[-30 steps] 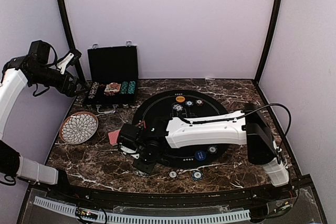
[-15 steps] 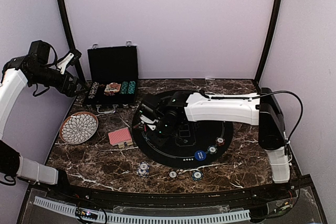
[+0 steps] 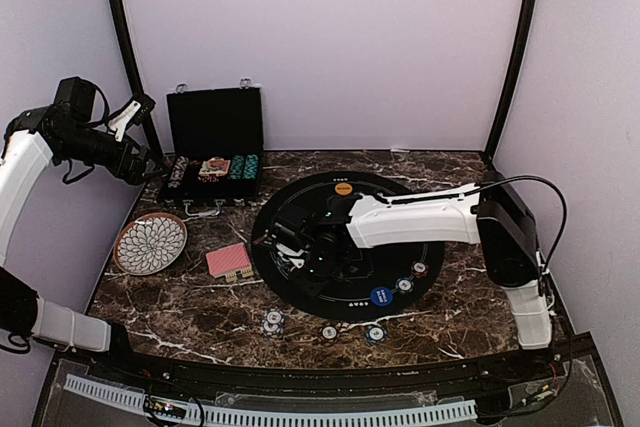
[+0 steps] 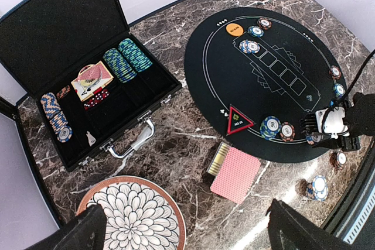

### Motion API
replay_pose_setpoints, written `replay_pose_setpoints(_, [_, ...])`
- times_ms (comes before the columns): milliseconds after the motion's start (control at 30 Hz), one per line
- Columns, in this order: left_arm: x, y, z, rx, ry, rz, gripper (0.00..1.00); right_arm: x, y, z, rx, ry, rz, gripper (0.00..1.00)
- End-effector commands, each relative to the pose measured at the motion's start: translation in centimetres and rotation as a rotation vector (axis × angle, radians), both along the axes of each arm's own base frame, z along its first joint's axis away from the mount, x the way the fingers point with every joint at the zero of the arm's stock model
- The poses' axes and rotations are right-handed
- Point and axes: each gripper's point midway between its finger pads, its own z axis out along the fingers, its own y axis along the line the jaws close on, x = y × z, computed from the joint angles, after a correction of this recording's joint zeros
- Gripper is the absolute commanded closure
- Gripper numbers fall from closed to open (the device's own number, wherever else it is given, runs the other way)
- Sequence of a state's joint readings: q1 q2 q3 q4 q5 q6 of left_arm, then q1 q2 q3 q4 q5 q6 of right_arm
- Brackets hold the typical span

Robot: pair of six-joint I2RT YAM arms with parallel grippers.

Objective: Distribute texas hold em gaming equipment

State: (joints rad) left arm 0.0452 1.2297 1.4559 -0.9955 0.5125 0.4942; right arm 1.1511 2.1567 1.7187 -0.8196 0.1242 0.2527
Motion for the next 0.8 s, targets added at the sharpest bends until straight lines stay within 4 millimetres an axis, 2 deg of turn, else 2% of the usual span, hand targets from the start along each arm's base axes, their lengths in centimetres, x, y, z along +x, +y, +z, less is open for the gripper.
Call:
replay_pose_setpoints(0, [-0.7, -0.4, 0.6, -0.004, -0.012, -0.02, 0.01, 1.2, 0.8, -1.2, 0.025, -0.013, -0.027, 1.0])
replay_pose_setpoints(167, [-0.6, -0.4, 0.5, -0.005, -0.011, -0.02, 0.01, 2.5, 0.7, -2.4, 0.024, -0.009, -0.052, 1.0])
replay_pose_setpoints(433, [-0.5, -0.3, 0.5, -0.002, -0.013, -0.02, 0.01, 3.1, 0.7, -3.6, 0.004, -0.013, -0.06, 0.99])
replay_pose_setpoints(633, [-0.4, -0.3, 0.5, -0.004, -0.013, -0.019, 0.01, 3.4, 0.5, -3.4, -0.003, -0.021, -0.067, 0.63])
replay_pose_setpoints(767, [-0.3, -0.4, 0.5, -0.006, -0.014, -0.019, 0.01, 3.7, 0.5, -2.2, 0.006, -0.041, -0.07, 0.59])
